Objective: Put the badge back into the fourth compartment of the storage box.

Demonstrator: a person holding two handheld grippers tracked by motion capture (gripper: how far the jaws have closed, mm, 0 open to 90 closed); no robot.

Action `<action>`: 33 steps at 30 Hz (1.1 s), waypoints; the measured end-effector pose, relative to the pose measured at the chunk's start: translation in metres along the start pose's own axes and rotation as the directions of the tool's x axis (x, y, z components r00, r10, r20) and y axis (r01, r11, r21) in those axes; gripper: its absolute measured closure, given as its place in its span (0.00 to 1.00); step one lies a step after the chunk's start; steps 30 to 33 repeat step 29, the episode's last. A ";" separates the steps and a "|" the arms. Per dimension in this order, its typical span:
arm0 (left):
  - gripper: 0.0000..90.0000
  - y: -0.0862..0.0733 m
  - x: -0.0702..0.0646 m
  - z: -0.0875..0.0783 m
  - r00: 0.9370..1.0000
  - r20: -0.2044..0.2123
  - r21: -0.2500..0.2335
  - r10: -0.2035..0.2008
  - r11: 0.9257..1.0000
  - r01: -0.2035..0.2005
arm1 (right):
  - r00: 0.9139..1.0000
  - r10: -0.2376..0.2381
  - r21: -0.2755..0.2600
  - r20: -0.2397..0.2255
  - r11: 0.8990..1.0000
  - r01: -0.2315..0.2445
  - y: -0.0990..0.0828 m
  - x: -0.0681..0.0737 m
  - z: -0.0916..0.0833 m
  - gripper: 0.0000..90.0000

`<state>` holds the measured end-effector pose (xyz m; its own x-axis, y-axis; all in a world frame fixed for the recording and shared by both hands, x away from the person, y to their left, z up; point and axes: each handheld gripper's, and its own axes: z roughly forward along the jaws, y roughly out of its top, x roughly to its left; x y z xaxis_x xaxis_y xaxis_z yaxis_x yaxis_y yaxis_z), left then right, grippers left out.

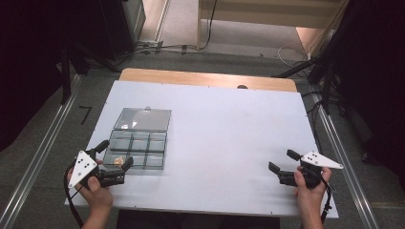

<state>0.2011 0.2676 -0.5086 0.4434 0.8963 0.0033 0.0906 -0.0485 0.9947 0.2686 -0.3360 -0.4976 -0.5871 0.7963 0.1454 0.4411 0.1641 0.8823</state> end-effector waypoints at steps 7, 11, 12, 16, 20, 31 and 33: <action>0.00 0.000 0.001 0.001 1.000 0.013 0.002 -0.008 1.000 0.008 | 1.000 0.018 0.003 0.015 1.000 -0.018 -0.009 -0.012 -0.012 0.00; 0.00 0.000 0.001 0.001 1.000 0.015 0.004 -0.010 1.000 0.010 | 0.999 0.048 -0.019 0.026 0.999 -0.047 -0.014 -0.022 -0.020 0.00; 0.00 0.000 0.001 0.001 1.000 0.015 0.003 -0.011 1.000 0.010 | 0.998 0.054 -0.032 0.031 0.998 -0.053 -0.015 -0.024 -0.021 0.00; 0.00 0.000 0.002 0.001 1.000 0.016 0.004 -0.011 1.000 0.011 | 0.996 0.070 -0.070 0.046 0.995 -0.067 -0.018 -0.029 -0.028 0.00; 0.00 0.000 0.002 0.001 1.000 0.016 0.006 -0.011 1.000 0.011 | 0.997 0.073 -0.075 0.020 0.995 -0.072 -0.020 -0.031 -0.027 0.00; 0.00 0.000 0.002 0.001 1.000 0.018 0.005 -0.015 1.000 0.015 | 0.997 0.038 -0.029 0.061 0.999 -0.036 -0.021 -0.024 -0.018 0.00; 0.00 0.000 0.002 0.001 1.000 0.018 0.005 -0.015 1.000 0.015 | 0.997 0.038 -0.029 0.061 0.999 -0.036 -0.021 -0.024 -0.018 0.00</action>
